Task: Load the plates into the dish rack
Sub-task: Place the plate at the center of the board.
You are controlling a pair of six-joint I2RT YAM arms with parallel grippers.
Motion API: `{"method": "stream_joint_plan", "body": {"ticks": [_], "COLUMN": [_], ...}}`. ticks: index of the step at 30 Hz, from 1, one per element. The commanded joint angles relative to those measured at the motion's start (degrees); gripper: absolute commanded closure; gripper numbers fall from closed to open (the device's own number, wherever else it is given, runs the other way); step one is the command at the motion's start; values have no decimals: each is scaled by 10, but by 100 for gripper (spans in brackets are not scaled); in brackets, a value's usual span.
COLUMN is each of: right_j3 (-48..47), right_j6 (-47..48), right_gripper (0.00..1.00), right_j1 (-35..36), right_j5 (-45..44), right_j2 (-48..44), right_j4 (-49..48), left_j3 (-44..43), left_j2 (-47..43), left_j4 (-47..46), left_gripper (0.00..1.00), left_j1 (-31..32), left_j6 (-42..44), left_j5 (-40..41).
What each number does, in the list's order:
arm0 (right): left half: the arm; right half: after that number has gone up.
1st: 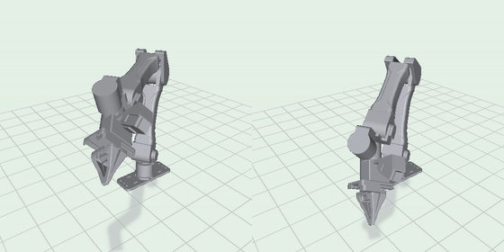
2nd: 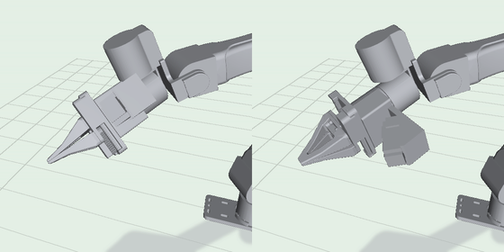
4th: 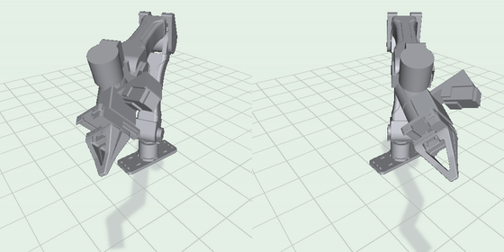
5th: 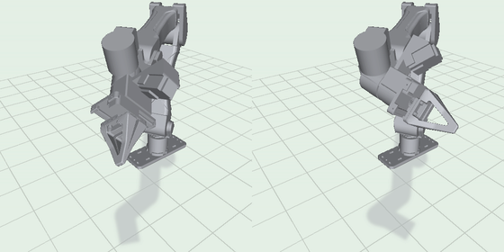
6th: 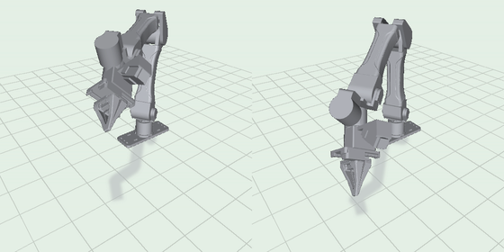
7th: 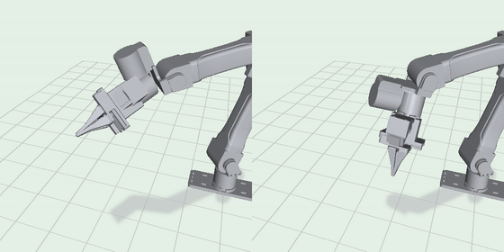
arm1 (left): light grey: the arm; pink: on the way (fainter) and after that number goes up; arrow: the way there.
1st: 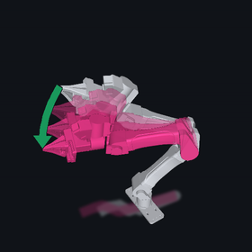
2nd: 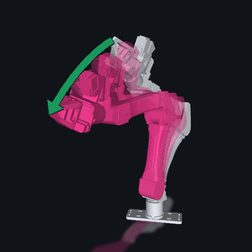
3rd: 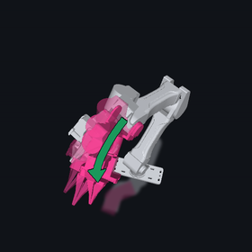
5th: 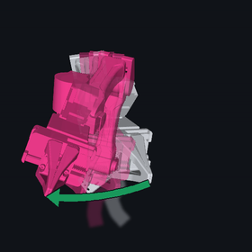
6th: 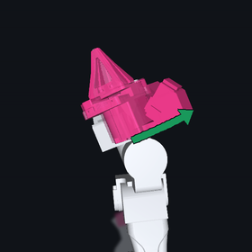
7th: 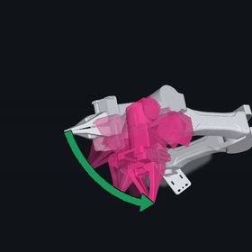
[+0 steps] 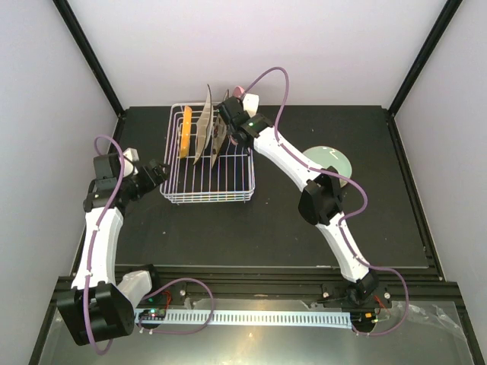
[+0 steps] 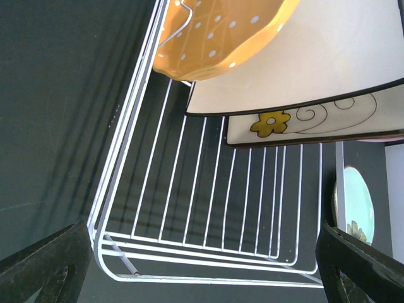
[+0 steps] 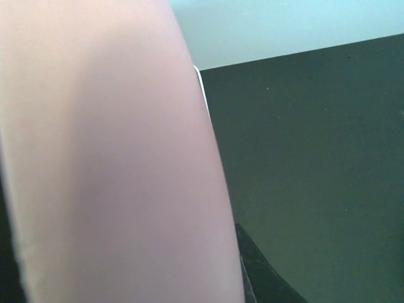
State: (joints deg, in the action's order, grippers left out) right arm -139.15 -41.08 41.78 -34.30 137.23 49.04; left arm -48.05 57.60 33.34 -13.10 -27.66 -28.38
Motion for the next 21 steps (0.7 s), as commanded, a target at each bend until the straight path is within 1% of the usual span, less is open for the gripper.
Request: {"method": "stream_joint_plan", "body": {"ticks": [1,3,6,12,21], "right_j3": [-13,-12,-8,-1,38], "right_j6": [18,18,27,20,-8], "right_gripper": [99,99,99,97,97], "right_j1": [10,14,19,19,21], "right_j5": [-61,-83,-92,-81,-77], "right_j2": [23,26,32,41,35], "right_j4": [-36,-36,-43,-29,-16], "left_j3": [2,1,-1,-6,-17], "left_j2": [-9,-6,0,11,23], "left_j4": [-13,-14,-18,-21,-19], "left_gripper": [1,1,1,1,1], "left_j1": [-1,-1,-1,-1,-1], "left_j6": [2,1,1,0,1], "left_j5": [-6,-5,-7,-8,-8]}}
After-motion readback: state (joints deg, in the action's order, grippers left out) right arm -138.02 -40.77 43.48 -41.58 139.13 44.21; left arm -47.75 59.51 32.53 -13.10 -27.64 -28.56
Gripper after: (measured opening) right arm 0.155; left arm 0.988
